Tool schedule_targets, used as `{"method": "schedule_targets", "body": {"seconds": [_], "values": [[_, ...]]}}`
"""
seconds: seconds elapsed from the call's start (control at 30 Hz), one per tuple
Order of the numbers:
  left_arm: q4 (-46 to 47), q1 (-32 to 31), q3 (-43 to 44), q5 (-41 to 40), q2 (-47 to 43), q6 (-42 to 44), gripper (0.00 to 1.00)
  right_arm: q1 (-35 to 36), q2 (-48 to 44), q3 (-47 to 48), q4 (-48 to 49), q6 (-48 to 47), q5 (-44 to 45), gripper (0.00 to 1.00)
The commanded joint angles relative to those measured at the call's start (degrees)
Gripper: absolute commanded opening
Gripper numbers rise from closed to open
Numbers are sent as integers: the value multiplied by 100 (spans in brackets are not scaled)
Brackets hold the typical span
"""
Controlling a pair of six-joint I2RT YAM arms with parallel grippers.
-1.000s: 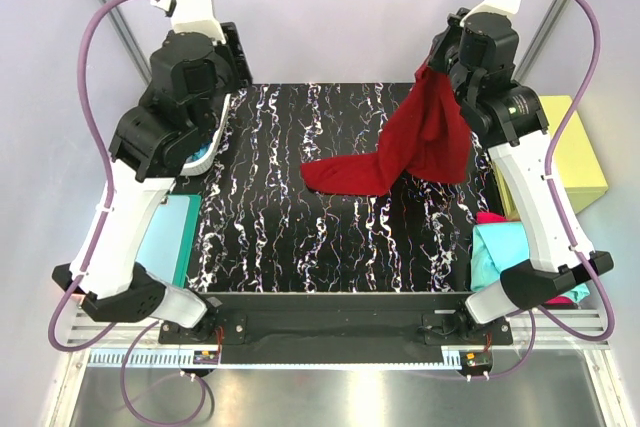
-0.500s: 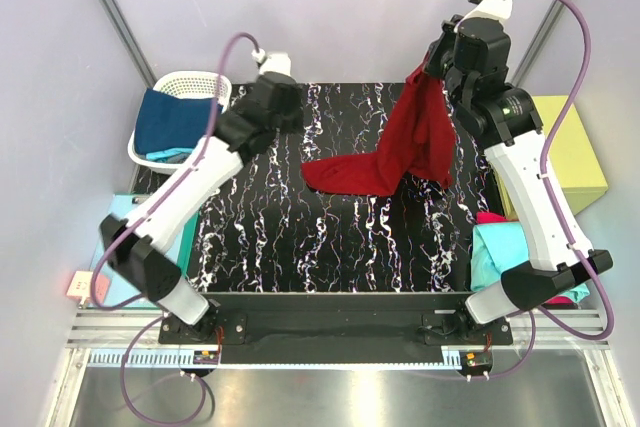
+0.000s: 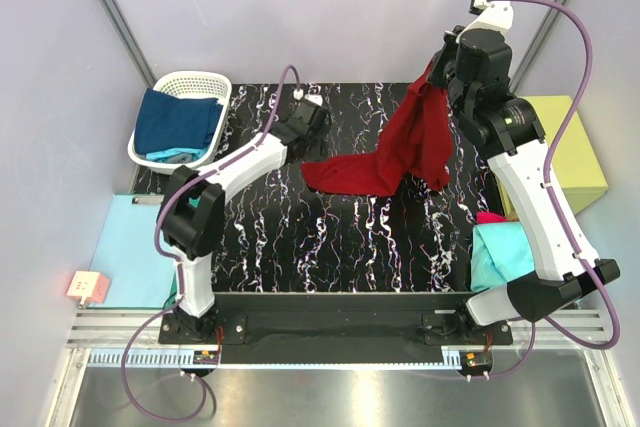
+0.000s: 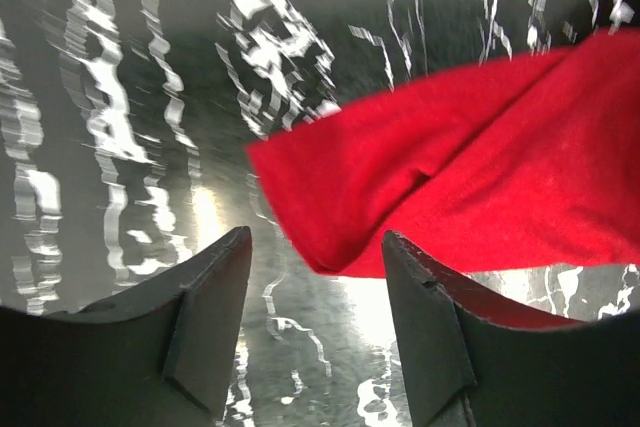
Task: Fold and stack the t-shirts
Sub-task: Flatten out the tshirt
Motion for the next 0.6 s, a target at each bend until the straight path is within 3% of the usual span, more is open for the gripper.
{"method": "schedule_targets", "body": {"seconds": [0.0,0.57], "values": [[418,-50,-175,666,195,-323,59,-4,-201,-2,407,-127,203,0],[594,-322,-360,1168,846,-385,49,-4,10,16,434,-162,239,0]]}}
